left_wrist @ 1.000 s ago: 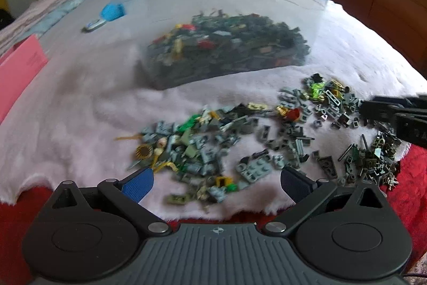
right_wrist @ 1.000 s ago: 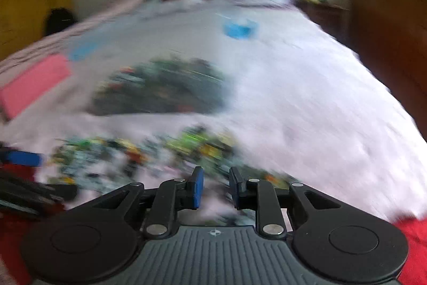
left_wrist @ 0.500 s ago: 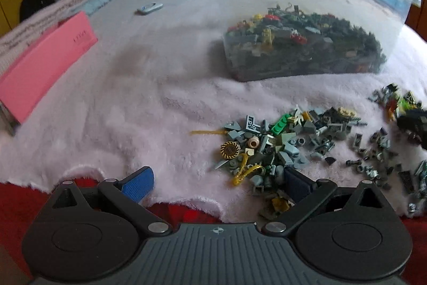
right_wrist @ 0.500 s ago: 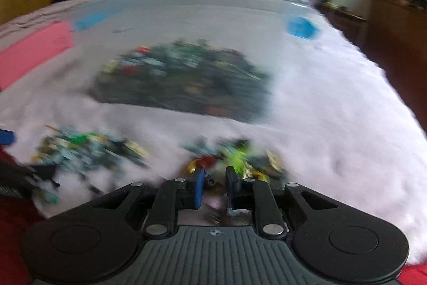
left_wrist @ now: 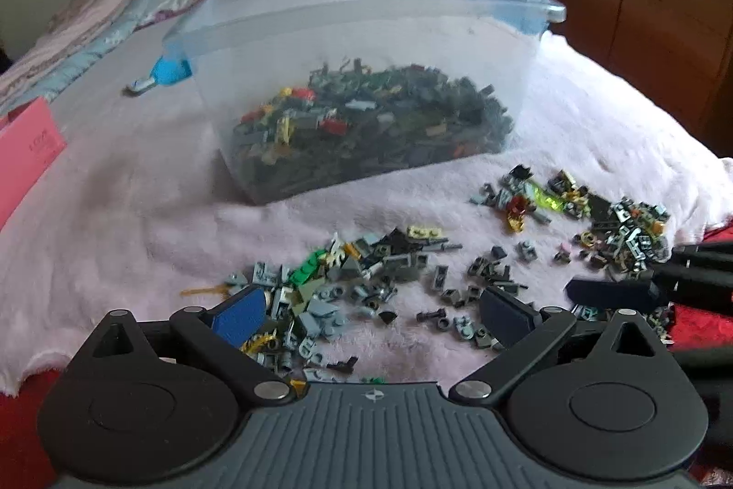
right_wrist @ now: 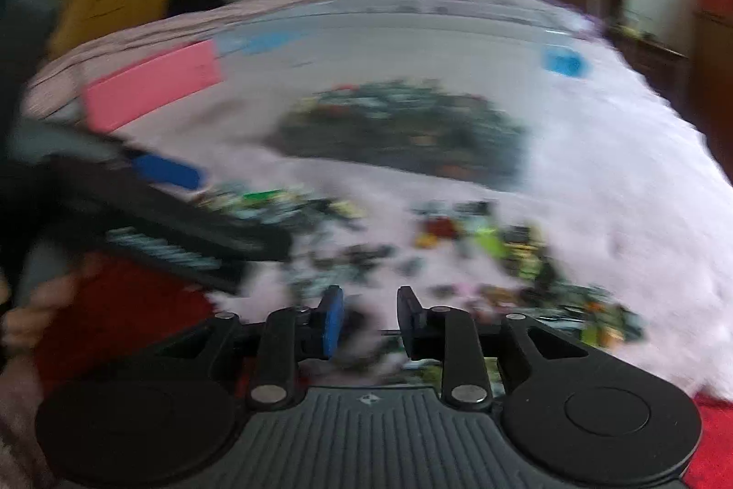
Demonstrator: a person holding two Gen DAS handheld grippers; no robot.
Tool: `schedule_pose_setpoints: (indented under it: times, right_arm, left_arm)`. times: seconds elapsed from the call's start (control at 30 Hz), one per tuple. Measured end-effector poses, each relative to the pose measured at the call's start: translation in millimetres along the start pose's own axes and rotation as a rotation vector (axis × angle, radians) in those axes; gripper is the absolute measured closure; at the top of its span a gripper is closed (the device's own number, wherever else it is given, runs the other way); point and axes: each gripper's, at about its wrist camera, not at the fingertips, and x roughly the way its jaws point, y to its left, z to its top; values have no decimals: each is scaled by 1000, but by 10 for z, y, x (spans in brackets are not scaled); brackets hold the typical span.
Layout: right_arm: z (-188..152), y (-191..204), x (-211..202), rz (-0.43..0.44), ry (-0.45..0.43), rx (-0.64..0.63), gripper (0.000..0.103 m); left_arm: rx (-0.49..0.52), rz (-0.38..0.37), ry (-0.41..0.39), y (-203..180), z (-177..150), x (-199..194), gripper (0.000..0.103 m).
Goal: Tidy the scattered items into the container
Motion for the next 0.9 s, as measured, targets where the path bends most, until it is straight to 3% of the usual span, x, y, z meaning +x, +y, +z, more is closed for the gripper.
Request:
schedule_pose_setpoints:
  times: [0.23,0.3,0.37,0.67,0.9]
  right_arm:
    - [-21,58,83,-32,57,-11,77]
    - [-34,40,78,-59,63,-6,80]
    - [-40,24,87,-65,66,-1,87]
    - [-62,-43,148,-67,70,24,87]
    - [-74,-62,153,-65,65,31,87]
  left_arm:
    - [-44,-21,8,139,-11,-9,4]
    - [-36,-49,4,107,15,-6,13]
    - [-14,-79,7,41,46,31,30]
    - [77,-154,58,-234,109,299,87]
    - [47,-167,81,-210,124,407,89]
